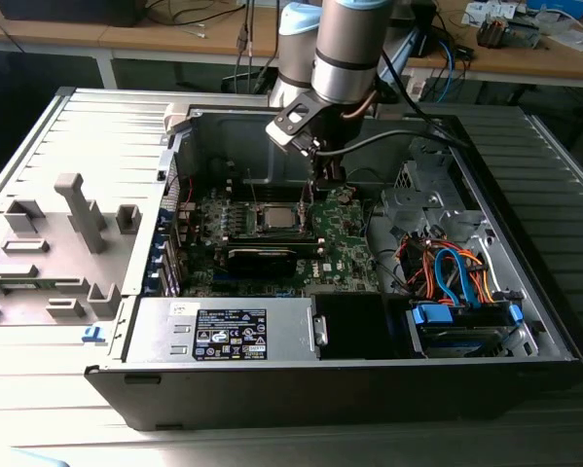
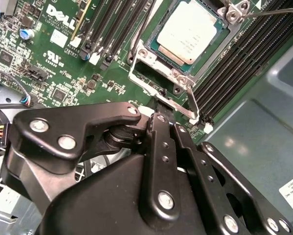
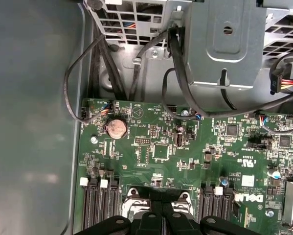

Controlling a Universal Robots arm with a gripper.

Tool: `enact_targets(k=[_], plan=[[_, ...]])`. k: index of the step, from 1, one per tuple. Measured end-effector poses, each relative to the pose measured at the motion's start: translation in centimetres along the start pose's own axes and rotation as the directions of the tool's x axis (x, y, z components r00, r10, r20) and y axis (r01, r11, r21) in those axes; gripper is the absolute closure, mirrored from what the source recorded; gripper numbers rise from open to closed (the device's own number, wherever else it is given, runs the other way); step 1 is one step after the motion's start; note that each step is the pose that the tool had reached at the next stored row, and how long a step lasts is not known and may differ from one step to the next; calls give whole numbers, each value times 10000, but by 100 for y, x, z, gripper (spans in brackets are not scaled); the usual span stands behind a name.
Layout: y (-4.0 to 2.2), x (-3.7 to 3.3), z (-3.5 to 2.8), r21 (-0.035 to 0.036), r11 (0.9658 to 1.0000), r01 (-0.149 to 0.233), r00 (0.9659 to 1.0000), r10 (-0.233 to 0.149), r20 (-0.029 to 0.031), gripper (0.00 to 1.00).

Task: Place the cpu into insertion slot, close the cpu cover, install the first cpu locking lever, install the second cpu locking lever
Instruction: 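Close the cpu cover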

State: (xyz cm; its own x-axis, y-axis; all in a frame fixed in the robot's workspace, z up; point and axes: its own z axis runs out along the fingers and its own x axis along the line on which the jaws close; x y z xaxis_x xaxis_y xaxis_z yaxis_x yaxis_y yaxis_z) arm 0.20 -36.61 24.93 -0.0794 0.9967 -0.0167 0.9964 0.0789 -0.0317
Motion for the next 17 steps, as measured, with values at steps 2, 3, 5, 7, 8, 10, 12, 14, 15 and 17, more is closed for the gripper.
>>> enact_targets(k=[2,3,5,7,8,10,12,14,15,17], plan=[[-3,0,2,-1,10000,1,10000,-1,0,89],[-3,0,2,-1,10000,0,10000,0,0,89],[-4,0,2,-1,10000,-1,10000,1,0,89],[-9,1,4,-1,10000,-1,10000,1,0,89],[-10,1,4,-1,10000,0,10000,0,-1,89],[-15,1,5,-1,10000,0,10000,0,0,89],[-19,2,9,-1,10000,1,10000,-1,2,89],[-24,2,12,0,10000,-1,10000,1,5,89],[-24,2,13,0,10000,1,10000,-1,5,89],[-38,3,16,0,10000,-1,10000,1,5,89]])
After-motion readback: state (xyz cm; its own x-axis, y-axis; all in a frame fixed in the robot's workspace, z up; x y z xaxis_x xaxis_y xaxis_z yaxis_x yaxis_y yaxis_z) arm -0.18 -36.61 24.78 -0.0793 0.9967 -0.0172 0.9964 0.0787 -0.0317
